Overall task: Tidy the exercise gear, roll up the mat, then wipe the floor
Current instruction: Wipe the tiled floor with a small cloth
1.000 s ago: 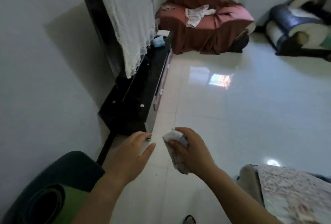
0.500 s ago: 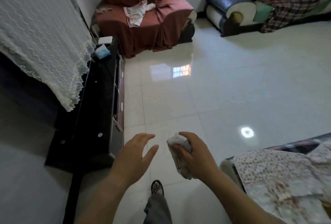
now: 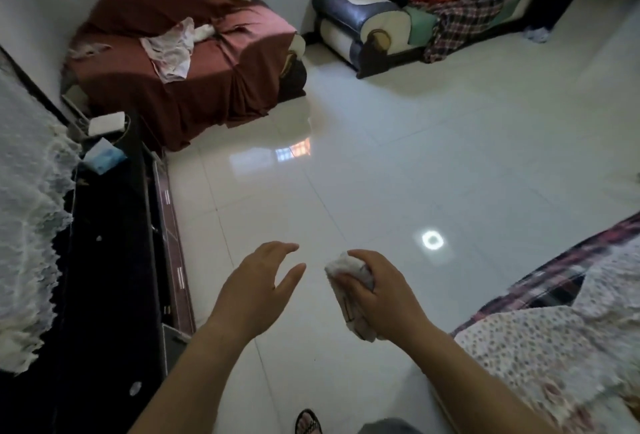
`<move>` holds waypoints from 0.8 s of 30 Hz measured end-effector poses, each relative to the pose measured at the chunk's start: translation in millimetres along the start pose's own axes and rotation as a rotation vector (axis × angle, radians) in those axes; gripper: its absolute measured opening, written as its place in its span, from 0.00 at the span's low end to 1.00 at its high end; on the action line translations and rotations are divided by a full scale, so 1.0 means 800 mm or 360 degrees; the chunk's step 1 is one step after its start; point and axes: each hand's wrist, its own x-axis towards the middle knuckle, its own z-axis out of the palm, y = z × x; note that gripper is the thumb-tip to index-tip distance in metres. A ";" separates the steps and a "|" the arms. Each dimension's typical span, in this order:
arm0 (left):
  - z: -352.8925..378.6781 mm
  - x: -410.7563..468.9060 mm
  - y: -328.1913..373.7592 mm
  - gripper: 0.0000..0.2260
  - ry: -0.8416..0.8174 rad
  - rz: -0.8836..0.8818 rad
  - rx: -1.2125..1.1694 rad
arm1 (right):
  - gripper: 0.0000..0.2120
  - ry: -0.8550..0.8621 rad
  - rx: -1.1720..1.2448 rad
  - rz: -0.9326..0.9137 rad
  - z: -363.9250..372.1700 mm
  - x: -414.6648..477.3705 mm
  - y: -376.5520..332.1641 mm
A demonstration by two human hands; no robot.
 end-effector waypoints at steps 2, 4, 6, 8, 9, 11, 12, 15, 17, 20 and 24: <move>0.005 0.034 0.006 0.20 -0.0075 0.0037 0.0026 | 0.12 0.0039 -0.0002 0.0116 -0.007 0.015 0.020; 0.014 0.070 0.018 0.20 -0.0165 0.0085 0.0050 | 0.11 0.0096 -0.0015 0.0213 -0.019 0.030 0.044; 0.027 0.107 0.035 0.20 -0.0246 0.0147 0.0075 | 0.07 0.0160 -0.0022 0.0314 -0.036 0.045 0.068; 0.039 0.148 0.054 0.20 -0.0318 0.0201 0.0102 | 0.06 0.0222 -0.0005 0.0392 -0.058 0.065 0.091; 0.045 0.171 0.064 0.20 -0.0347 0.0224 0.0115 | 0.07 0.0245 -0.0007 0.0423 -0.070 0.077 0.104; 0.057 0.219 0.085 0.20 -0.0390 0.0269 0.0141 | 0.08 0.0297 0.0006 0.0465 -0.096 0.106 0.127; 0.062 0.245 0.097 0.20 -0.0405 0.0292 0.0158 | 0.08 0.0323 0.0025 0.0473 -0.111 0.123 0.139; 0.076 0.324 0.137 0.20 -0.0452 0.0348 0.0197 | 0.07 0.0380 0.0049 0.0502 -0.162 0.172 0.172; 0.083 0.372 0.169 0.20 -0.0480 0.0382 0.0208 | 0.06 0.0424 0.0053 0.0526 -0.199 0.201 0.193; 0.093 0.443 0.213 0.20 -0.0442 0.0458 0.0192 | 0.06 0.0480 0.0031 0.0564 -0.252 0.244 0.222; 0.107 0.512 0.244 0.19 -0.0463 0.0483 0.0133 | 0.04 0.0503 0.0018 0.0663 -0.296 0.291 0.254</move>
